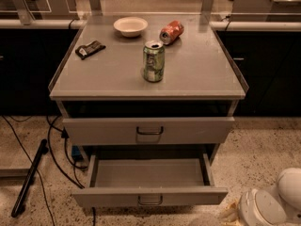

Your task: Close middle drawer

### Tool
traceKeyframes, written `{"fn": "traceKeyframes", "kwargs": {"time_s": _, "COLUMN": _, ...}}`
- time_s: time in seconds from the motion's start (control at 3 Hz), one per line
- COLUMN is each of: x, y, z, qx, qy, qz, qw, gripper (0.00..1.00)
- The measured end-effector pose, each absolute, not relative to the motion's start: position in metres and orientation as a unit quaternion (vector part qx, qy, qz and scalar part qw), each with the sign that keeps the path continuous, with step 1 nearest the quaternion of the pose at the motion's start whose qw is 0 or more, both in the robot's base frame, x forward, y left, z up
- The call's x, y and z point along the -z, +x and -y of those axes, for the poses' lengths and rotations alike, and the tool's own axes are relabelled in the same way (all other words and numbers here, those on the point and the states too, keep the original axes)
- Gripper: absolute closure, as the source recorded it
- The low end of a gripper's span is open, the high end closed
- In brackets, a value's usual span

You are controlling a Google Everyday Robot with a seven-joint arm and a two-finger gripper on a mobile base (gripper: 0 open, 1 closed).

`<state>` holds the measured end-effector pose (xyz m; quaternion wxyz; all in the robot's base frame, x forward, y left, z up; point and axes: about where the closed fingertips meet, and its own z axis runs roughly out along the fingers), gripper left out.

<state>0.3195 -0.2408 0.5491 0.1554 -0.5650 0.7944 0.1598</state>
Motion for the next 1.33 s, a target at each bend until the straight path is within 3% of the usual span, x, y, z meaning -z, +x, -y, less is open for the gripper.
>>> {"fn": "traceKeyframes", "kwargs": {"time_s": 0.33, "x": -0.533, "y": 0.328, "z": 0.242, "qx": -0.165, "qy": -0.550, "qz": -0.798, "qw": 0.182, "gripper": 1.00}}
{"fn": "traceKeyframes", "kwargs": {"time_s": 1.0, "x": -0.489, "y": 0.372, "z": 0.211, "qx": -0.138, "qy": -0.536, "qz": -0.769, "qw": 0.319, "gripper": 1.00}}
{"fn": "traceKeyframes", "kwargs": {"time_s": 1.33, "x": -0.489, "y": 0.372, "z": 0.211, "qx": -0.138, "qy": -0.536, "qz": -0.769, "qw": 0.319, "gripper": 1.00}}
